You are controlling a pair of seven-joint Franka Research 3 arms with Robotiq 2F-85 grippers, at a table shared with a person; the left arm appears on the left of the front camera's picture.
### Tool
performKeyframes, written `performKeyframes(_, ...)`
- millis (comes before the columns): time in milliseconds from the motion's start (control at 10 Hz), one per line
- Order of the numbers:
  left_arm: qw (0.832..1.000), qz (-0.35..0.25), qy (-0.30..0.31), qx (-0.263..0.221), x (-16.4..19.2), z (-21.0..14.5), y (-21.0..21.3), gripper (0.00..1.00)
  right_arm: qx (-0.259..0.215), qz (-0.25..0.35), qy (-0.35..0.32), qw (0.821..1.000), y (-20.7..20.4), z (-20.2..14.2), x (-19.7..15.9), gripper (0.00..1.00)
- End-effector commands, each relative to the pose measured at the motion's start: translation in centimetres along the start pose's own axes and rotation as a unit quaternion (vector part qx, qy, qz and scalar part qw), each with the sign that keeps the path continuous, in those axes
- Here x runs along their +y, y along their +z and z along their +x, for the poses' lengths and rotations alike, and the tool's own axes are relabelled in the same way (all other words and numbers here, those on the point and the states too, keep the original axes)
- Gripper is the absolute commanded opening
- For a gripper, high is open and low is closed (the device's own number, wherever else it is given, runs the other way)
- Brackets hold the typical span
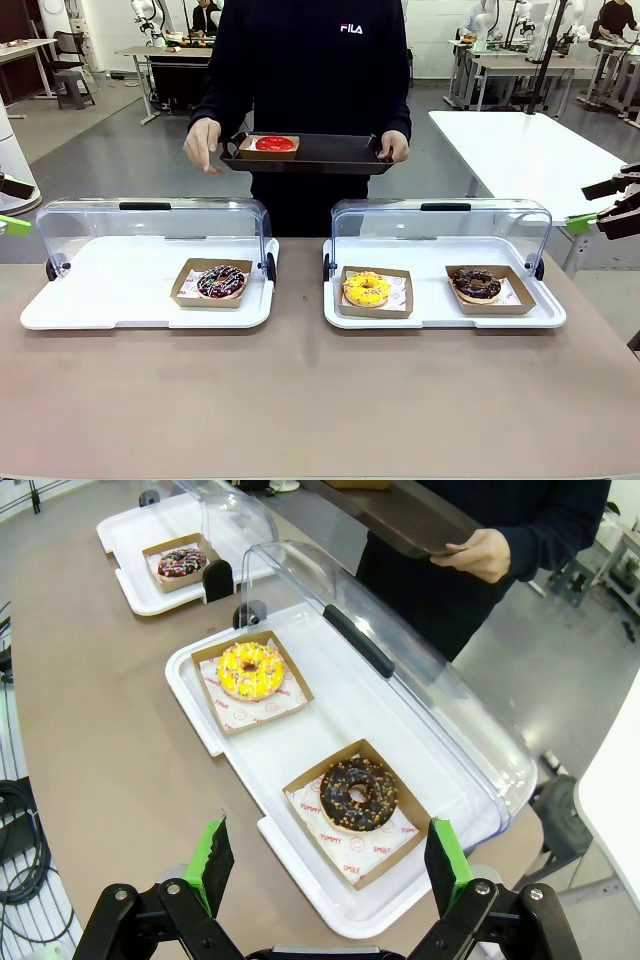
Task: Provide the desired donut to the person.
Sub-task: Pick up and lift the Paper togo box containing the Donut pointed at by the person.
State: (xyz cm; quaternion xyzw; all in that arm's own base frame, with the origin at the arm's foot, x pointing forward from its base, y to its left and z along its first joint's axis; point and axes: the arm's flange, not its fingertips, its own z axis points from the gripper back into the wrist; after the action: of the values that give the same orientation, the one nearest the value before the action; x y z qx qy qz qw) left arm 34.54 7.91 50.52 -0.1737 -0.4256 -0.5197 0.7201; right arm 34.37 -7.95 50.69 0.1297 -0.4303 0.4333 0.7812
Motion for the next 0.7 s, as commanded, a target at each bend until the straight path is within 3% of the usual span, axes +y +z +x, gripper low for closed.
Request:
performKeyframes(0, 1.000, 0.000, -0.002, -0.011, -0.03, -0.07, 0.05, 1.00, -0.010, 0.004, 0.001, 1.000, -0.23, -0.17, -0.04, 1.00)
performKeyframes(600, 1.000, 0.000, -0.002, -0.011, -0.03, -0.07, 0.05, 1.00, -0.010, 0.004, 0.001, 1.000, -0.23, -0.17, -0.04, 1.00)
